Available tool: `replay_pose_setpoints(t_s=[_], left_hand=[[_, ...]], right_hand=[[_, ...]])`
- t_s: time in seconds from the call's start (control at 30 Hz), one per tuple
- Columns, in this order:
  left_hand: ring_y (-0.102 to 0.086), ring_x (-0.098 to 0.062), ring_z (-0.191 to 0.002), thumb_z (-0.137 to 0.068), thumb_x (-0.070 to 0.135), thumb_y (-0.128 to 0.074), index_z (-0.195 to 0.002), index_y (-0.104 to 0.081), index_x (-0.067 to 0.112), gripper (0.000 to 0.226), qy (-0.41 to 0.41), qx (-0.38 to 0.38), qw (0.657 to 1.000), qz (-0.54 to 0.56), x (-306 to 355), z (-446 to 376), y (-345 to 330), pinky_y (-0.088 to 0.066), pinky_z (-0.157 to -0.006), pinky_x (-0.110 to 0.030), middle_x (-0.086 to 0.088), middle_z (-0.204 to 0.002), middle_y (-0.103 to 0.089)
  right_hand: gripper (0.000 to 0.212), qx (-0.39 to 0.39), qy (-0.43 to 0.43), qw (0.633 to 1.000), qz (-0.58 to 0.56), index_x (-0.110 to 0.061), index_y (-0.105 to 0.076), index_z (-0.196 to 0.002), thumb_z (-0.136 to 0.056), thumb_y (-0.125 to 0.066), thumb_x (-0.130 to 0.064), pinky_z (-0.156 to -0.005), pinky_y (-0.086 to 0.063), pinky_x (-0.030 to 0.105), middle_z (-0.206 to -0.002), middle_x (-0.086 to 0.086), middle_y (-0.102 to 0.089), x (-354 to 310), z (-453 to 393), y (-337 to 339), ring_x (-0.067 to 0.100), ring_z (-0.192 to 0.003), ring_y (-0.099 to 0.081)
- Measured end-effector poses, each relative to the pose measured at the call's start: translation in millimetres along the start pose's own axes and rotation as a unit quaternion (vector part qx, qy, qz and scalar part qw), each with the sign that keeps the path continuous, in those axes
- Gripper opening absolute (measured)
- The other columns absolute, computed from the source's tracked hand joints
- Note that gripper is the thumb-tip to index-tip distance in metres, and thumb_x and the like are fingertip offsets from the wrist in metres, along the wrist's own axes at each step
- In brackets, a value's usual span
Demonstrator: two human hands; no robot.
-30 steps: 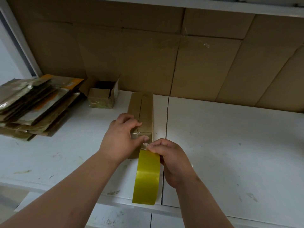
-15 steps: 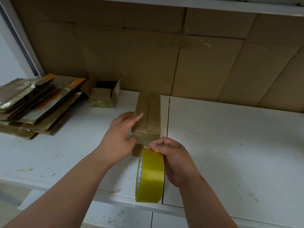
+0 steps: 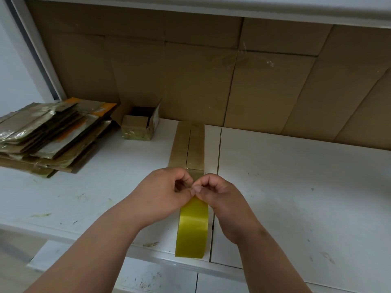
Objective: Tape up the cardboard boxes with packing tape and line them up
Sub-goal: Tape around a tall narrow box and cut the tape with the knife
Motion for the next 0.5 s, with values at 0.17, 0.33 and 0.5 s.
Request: replay_pose_setpoints(t_s=[0.17,0.33,0.5], left_hand=[[-0.063,-0.008,-0.081,-0.085,0.029,-0.074,-0.082,-0.069,0.024,0.008,0.022,-0.006,1.0,0.0,0,2,1,-0.047,-0.069,-0.021,0.007,-0.083,-0.069],[-0.064,-0.014,-0.077,-0.086,0.027,-0.074,-0.079,-0.071,0.02,0.01,0.035,-0.034,0.999,-0.003,0,2,1,-0.048,-0.067,-0.028,0.001,-0.08,-0.071],[-0.057,-0.003,-0.063,-0.086,0.027,-0.073,-0.073,-0.069,0.022,0.015,0.039,0.014,0.999,-0.008,-2,5,7,-0.039,-0.055,-0.013,0.006,-0.069,-0.066]], right_hand=[[0.024,0.034,0.081,0.991,0.103,-0.029,-0.065,-0.079,-0.096,-0.06,-0.013,-0.077,-0.042,0.007,-0.105,-0.005,-0.054,-15,6,2,-0.002,-0.089,-0.053],[0.03,0.049,0.148,0.978,0.142,-0.031,-0.061,-0.079,-0.097,-0.058,-0.007,-0.08,-0.04,0.007,-0.105,-0.009,-0.041,-24,12,-2,-0.008,-0.093,-0.046],[0.024,0.087,0.136,0.981,0.107,-0.031,-0.071,-0.09,-0.097,-0.059,-0.012,-0.082,-0.04,0.008,-0.104,-0.006,-0.048,-20,15,1,-0.009,-0.094,-0.05]])
Point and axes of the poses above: each hand's wrist, its own z-axis away from the middle knuckle, its own y-axis out of the back of the hand, x = y × z, the point moved 9 cm from there along -z, towards the middle knuckle
